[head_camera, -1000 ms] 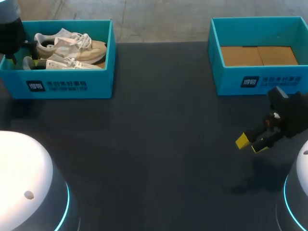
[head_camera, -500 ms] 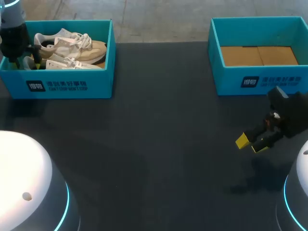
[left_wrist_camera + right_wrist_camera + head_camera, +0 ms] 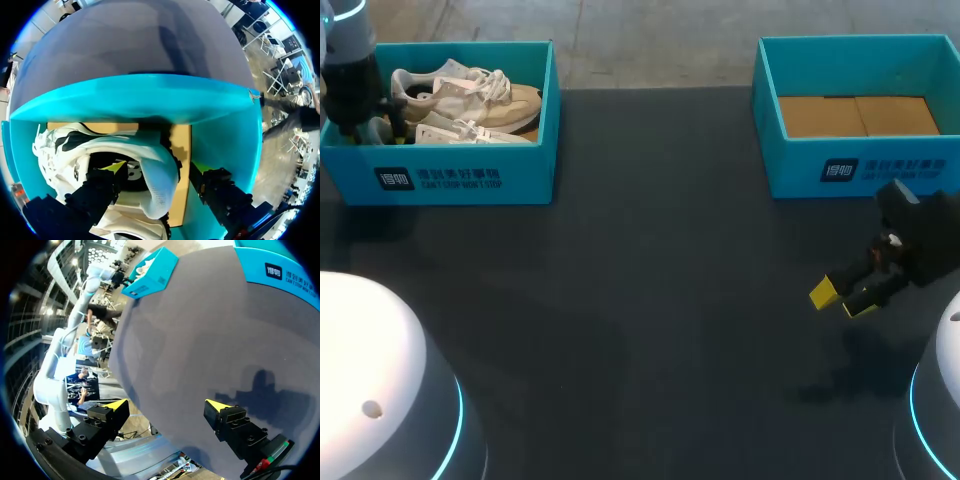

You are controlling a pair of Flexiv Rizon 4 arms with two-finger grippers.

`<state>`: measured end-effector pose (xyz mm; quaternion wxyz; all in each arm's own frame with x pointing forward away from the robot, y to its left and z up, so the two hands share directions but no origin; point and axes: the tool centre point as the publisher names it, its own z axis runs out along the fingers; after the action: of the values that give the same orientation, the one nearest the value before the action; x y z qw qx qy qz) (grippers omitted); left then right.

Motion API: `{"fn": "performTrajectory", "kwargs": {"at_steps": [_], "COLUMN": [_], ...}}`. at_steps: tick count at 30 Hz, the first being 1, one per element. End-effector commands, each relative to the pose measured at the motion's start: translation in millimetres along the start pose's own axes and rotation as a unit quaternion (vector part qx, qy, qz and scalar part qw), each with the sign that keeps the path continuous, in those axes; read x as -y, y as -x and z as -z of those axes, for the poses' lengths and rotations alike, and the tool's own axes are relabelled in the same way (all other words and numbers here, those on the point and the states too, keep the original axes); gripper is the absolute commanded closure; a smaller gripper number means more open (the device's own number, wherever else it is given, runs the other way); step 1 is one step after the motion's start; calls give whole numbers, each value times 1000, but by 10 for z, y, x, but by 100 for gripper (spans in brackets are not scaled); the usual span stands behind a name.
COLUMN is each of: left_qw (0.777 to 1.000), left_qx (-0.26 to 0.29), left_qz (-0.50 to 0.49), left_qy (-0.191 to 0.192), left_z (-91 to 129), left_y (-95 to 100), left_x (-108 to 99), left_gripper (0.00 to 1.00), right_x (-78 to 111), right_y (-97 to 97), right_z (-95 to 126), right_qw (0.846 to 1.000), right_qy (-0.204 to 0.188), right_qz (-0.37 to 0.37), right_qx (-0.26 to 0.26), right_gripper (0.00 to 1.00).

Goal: Take the shoe out of the shoebox, open the shoe tongue, remove and reinsert the insole, then place the shoe into the shoebox

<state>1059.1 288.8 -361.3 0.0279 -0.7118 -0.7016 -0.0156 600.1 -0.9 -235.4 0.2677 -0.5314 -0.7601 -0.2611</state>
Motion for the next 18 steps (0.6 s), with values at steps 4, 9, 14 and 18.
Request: {"fn": "performTrajectory", "kwargs": {"at_steps": [4,9,14,18], "left_qw": [1000,1000,1000,1000], "left_qx": [2,3,7,11], "left_qz": [2,4,5,8], "left_qy": [-7,-10,-14,-20], "left_z": [-97,-133,-163,-192], "left_y": [-14,-9,1,5], "left_x": [-59,-66,-75,-76], "left_gripper": [20,18,18,18], "right_x": [8,8,8,8], "right_y": [-4,-4,-4,-4], "right_z": [-2,-2,-2,-2], "right_qw": [1000,1000,1000,1000], "right_qy": [0,0,0,0], "right_qz": [-1,-1,-1,-1], "right_qx": [1,1,1,1], "right_gripper": [0,0,0,0]}}
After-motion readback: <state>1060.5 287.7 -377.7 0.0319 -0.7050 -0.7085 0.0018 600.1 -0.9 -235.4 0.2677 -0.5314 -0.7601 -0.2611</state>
